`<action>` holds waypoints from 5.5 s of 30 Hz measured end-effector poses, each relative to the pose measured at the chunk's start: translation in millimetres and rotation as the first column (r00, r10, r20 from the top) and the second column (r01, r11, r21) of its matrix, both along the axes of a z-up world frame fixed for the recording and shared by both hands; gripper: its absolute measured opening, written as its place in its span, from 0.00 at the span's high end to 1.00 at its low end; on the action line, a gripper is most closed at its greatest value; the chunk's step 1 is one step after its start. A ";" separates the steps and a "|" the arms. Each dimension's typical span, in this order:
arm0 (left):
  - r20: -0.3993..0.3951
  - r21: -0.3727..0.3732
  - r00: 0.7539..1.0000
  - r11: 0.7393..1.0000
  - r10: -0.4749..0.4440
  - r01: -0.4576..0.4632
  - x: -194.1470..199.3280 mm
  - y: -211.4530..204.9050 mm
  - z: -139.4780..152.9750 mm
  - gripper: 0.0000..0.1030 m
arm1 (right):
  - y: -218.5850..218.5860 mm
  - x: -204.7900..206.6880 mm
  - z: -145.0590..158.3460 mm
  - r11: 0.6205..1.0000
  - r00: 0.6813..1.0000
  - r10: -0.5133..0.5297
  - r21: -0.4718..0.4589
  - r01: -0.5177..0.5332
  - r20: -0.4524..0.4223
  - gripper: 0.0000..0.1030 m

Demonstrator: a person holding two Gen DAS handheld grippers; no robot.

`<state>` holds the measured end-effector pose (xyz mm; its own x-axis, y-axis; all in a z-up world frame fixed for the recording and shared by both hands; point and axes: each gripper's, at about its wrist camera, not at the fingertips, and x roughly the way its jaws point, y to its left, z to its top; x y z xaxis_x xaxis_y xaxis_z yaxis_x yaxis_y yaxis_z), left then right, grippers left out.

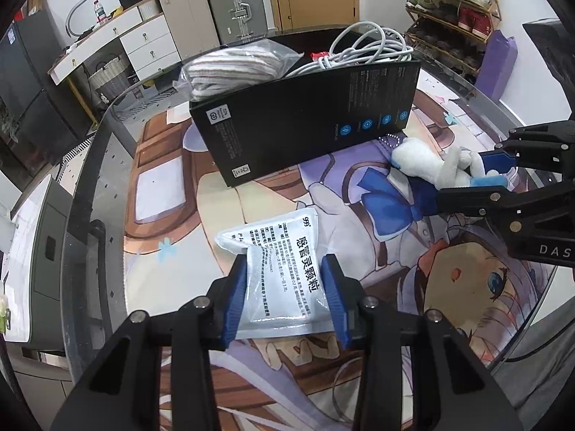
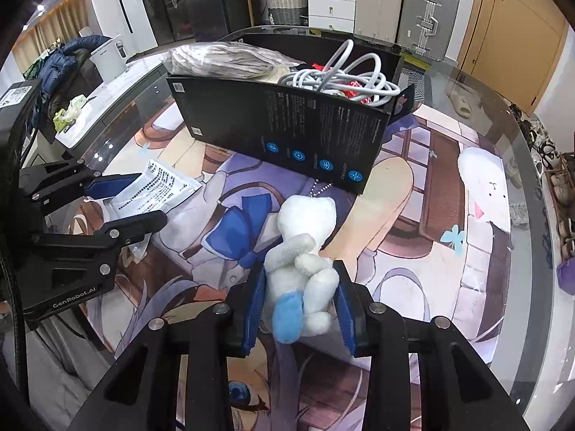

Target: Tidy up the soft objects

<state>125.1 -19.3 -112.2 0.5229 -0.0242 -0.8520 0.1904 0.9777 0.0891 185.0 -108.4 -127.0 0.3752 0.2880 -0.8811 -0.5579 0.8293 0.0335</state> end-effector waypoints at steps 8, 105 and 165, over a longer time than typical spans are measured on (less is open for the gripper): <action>0.037 -0.014 0.999 1.000 -0.016 0.016 -6.5 -1.8 15.0 0.62 | -5.1 -4.4 8.7 1.000 1.000 0.003 0.010 -0.003 -0.003 0.65; 0.152 -0.147 0.976 0.980 0.153 -0.131 92.1 4.9 67.6 0.28 | 12.2 69.0 68.2 0.958 0.987 -0.117 0.275 0.082 0.113 0.54; 0.650 -0.114 0.754 0.993 0.097 -0.029 -210.8 -8.5 93.7 0.00 | -78.5 -260.5 116.9 0.905 0.682 -0.320 0.426 0.015 0.657 0.01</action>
<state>-85.7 -27.8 -18.5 0.9543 -0.0302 -0.2973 0.0562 0.9953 0.0793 -75.5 -186.8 -10.1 0.9042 0.3878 -0.1791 -0.3929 0.9195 0.0072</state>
